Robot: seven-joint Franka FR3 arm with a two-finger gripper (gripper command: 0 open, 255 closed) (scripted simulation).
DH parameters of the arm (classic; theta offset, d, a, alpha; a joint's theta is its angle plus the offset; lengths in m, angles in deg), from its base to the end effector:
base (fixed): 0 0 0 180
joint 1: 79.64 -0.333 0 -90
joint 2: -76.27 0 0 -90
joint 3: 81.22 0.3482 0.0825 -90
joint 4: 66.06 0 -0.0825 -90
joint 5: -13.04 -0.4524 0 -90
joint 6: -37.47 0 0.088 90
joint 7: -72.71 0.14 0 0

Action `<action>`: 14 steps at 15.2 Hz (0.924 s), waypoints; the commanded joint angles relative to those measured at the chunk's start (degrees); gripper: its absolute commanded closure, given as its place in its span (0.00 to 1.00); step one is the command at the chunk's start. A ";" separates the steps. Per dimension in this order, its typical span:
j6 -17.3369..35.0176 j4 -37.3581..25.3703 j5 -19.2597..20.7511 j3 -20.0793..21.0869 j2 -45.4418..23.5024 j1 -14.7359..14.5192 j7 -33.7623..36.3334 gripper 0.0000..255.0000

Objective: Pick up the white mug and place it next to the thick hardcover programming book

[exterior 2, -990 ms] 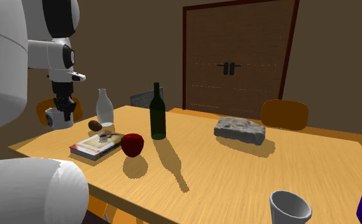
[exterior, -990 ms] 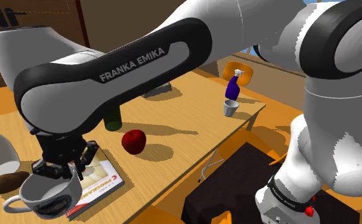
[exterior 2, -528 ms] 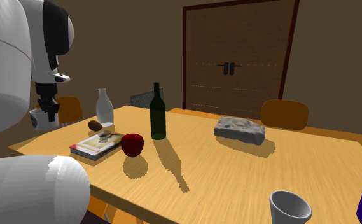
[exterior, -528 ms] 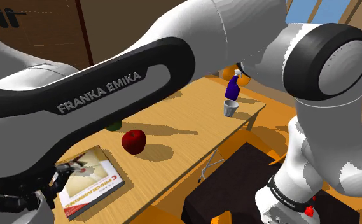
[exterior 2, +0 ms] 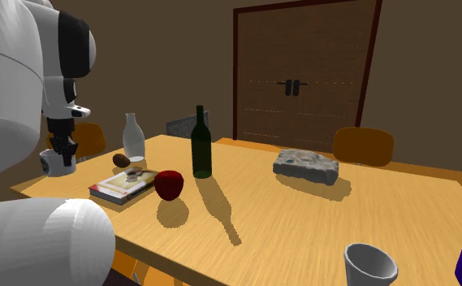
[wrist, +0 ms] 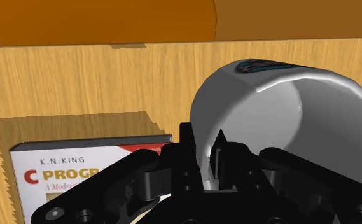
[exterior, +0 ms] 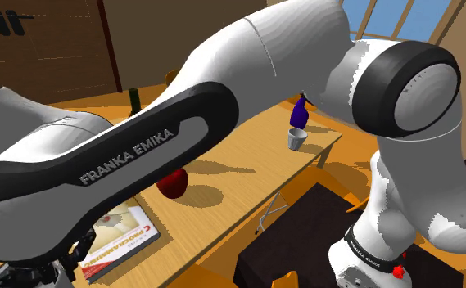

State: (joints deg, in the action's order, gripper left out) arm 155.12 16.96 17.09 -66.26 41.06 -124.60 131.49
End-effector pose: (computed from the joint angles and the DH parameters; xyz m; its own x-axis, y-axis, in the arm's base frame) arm 0.4296 0.6667 0.3002 0.9976 0.0077 -0.0688 0.0040 -0.9986 -0.0532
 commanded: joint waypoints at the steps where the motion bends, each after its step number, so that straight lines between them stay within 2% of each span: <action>1: 1.21 0.58 0.13 -0.10 -0.61 -0.01 -0.03 1.00; 14: 8.41 2.95 1.10 -0.86 -5.51 -0.43 0.05 1.00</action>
State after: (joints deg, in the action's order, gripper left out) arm 163.00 19.91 18.08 -67.07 36.03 -124.89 131.44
